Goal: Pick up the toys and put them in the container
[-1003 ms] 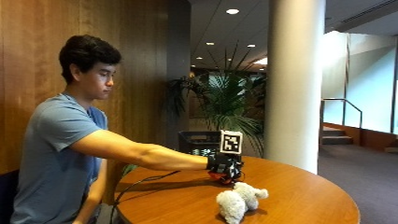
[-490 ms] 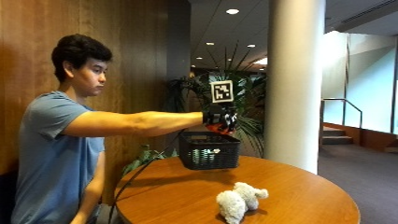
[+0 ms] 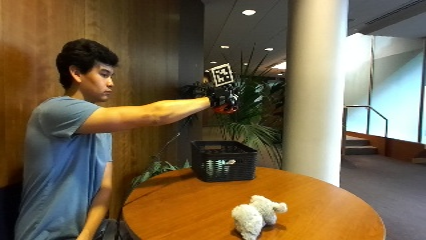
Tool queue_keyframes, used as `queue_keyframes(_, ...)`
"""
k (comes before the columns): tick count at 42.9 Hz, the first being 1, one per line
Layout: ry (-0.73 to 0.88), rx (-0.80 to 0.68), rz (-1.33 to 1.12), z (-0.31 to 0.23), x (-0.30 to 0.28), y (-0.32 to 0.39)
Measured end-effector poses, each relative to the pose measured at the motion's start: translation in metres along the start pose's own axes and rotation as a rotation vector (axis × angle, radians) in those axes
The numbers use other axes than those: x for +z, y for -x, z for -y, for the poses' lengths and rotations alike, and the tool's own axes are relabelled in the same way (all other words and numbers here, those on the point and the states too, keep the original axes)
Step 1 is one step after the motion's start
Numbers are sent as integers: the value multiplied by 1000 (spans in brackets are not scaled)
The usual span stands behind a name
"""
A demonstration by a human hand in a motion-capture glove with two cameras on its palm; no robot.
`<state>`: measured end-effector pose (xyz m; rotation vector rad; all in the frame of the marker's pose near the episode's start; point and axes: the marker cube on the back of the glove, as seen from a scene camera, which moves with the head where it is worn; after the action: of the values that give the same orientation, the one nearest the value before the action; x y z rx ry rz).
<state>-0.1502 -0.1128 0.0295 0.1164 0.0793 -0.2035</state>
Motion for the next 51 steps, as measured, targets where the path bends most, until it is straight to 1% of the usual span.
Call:
queue_keyframes(4,-37,-75,75,-14,-1,-7)
queue_keyframes(7,-29,-69,97,-17,8,15)
queue_keyframes(12,20,-44,17,-22,36,46)
queue_keyframes(17,63,-86,41,-29,52,66)
queue_keyframes(22,141,-104,84,-34,64,74)
queue_keyframes(28,209,-141,88,-38,71,71)
queue_keyframes(34,187,-182,102,-37,70,63)
queue_keyframes(38,182,-218,46,-37,68,48)
queue_keyframes(43,210,-176,8,-36,61,36)
queue_keyframes(48,217,-100,-65,-32,54,12)
queue_keyframes(51,219,-113,-117,-29,48,-14)
